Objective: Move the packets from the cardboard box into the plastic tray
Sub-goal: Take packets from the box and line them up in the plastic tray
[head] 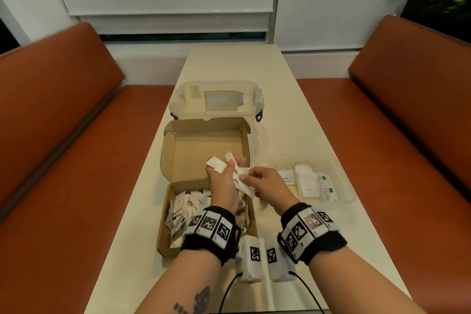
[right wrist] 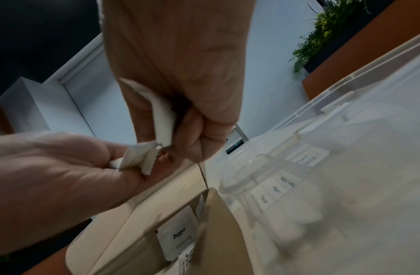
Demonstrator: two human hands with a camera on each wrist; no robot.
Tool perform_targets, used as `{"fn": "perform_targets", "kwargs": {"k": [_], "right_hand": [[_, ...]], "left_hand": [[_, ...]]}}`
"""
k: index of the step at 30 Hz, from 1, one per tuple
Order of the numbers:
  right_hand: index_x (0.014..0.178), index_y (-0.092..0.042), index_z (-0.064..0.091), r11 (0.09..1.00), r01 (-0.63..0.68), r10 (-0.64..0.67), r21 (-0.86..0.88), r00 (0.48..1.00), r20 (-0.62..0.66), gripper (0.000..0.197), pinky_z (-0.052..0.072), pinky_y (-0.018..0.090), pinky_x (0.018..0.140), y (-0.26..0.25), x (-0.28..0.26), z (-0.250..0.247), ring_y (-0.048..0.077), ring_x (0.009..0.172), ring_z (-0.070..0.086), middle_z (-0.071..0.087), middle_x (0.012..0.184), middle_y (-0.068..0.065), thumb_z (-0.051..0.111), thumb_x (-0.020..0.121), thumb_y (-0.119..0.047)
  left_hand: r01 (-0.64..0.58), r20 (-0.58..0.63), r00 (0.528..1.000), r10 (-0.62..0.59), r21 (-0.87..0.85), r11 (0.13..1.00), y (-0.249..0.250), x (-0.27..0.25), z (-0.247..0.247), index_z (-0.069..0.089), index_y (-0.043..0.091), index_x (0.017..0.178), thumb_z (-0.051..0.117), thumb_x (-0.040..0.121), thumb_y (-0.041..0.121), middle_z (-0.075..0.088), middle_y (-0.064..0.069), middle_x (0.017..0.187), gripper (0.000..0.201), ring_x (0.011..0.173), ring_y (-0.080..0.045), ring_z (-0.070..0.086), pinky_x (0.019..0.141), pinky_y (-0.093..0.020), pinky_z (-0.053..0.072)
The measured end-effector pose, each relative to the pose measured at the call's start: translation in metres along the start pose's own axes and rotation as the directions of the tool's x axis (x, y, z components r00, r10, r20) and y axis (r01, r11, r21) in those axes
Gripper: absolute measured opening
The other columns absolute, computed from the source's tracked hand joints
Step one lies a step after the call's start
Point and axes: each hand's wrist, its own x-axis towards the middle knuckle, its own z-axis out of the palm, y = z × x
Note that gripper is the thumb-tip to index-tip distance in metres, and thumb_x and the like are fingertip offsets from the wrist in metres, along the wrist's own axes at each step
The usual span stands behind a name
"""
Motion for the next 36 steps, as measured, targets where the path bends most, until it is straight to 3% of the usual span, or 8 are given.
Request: {"fn": "perform_targets", "kwargs": {"k": [4,7,10,13,17,24,28,36], "right_hand": [[0.087,-0.010,0.070,0.999,0.019,-0.016,0.035,0.997,-0.076,0.016,0.037,0.020,0.042,0.004,0.002,-0.009,0.004,0.044,0.048,0.061,0.069,-0.003,0.065,0.086,-0.026],[0.079,-0.016,0.069,0.999,0.044,-0.040,0.027,0.992,-0.122,0.013,0.039,0.016,0.045,0.008,0.003,-0.013,0.001,0.047,0.052,0.062,0.068,-0.009,0.066,0.086,-0.026],[0.067,-0.019,0.066,0.999,0.043,-0.039,0.031,0.990,-0.134,0.019,0.037,0.008,0.048,0.011,0.003,-0.019,-0.008,0.049,0.053,0.062,0.063,-0.016,0.067,0.085,-0.026],[0.072,-0.013,0.069,1.000,-0.006,0.007,0.009,0.982,-0.187,0.028,0.037,0.014,0.050,0.014,0.005,-0.032,0.001,0.052,0.055,0.066,0.060,-0.006,0.062,0.088,-0.034],[0.076,-0.012,0.066,0.999,-0.030,0.040,0.040,0.959,-0.279,0.027,0.034,0.016,0.044,0.012,0.013,-0.052,-0.002,0.039,0.045,0.061,0.060,-0.002,0.062,0.088,-0.036],[0.084,-0.016,0.073,1.000,-0.012,0.008,-0.024,0.989,-0.151,0.005,0.036,0.013,0.051,0.001,0.027,-0.063,-0.001,0.057,0.054,0.068,0.074,-0.005,0.070,0.082,-0.018],[0.084,-0.012,0.072,0.999,-0.004,-0.003,-0.039,0.987,-0.162,0.005,0.036,0.013,0.050,0.006,0.029,-0.069,-0.004,0.048,0.052,0.067,0.070,-0.003,0.069,0.083,-0.016],[0.073,-0.018,0.067,0.982,0.011,0.073,0.188,0.897,-0.436,0.015,0.037,0.023,0.057,0.017,0.031,-0.088,0.007,0.054,0.046,0.068,0.072,0.002,0.064,0.086,-0.013]], "left_hand": [[0.014,0.072,0.997,-0.018,0.058,0.998,-0.003,-0.002,0.007,0.044,-0.002,0.123,0.044,0.098,0.010,0.063,-0.019,0.098,0.027,0.075,-0.020,0.062,0.064,-0.031,0.052],[0.034,0.131,0.990,-0.047,0.101,0.994,-0.008,-0.006,0.012,0.052,-0.005,0.111,0.045,0.097,0.009,0.061,-0.018,0.092,0.020,0.077,-0.023,0.061,0.067,-0.030,0.052],[0.082,0.117,0.989,-0.093,0.099,0.992,-0.012,-0.008,0.017,0.054,-0.003,0.106,0.043,0.099,0.011,0.063,-0.018,0.092,0.019,0.076,-0.023,0.065,0.067,-0.031,0.056],[0.129,0.094,0.987,-0.134,0.058,0.990,-0.015,-0.005,0.019,0.053,-0.003,0.104,0.040,0.101,0.014,0.061,-0.020,0.095,0.022,0.081,-0.027,0.063,0.079,-0.041,0.052],[0.180,0.118,0.973,-0.198,0.152,0.972,-0.018,-0.005,0.021,0.048,-0.003,0.117,0.041,0.101,0.012,0.063,-0.022,0.104,0.024,0.084,-0.027,0.067,0.073,-0.037,0.056],[0.151,0.216,0.947,-0.239,0.356,0.922,-0.025,-0.009,0.033,0.061,0.006,0.104,0.049,0.098,0.014,0.066,-0.014,0.090,0.016,0.076,-0.025,0.065,0.067,-0.033,0.058],[0.157,0.189,0.955,-0.230,0.339,0.928,-0.024,-0.007,0.035,0.061,0.005,0.100,0.047,0.099,0.012,0.067,-0.012,0.085,0.016,0.069,-0.023,0.063,0.064,-0.031,0.057],[0.180,0.150,0.963,-0.225,0.265,0.947,-0.026,-0.009,0.035,0.057,0.006,0.103,0.050,0.097,0.012,0.066,-0.015,0.086,0.011,0.069,-0.022,0.067,0.062,-0.031,0.058]]}}
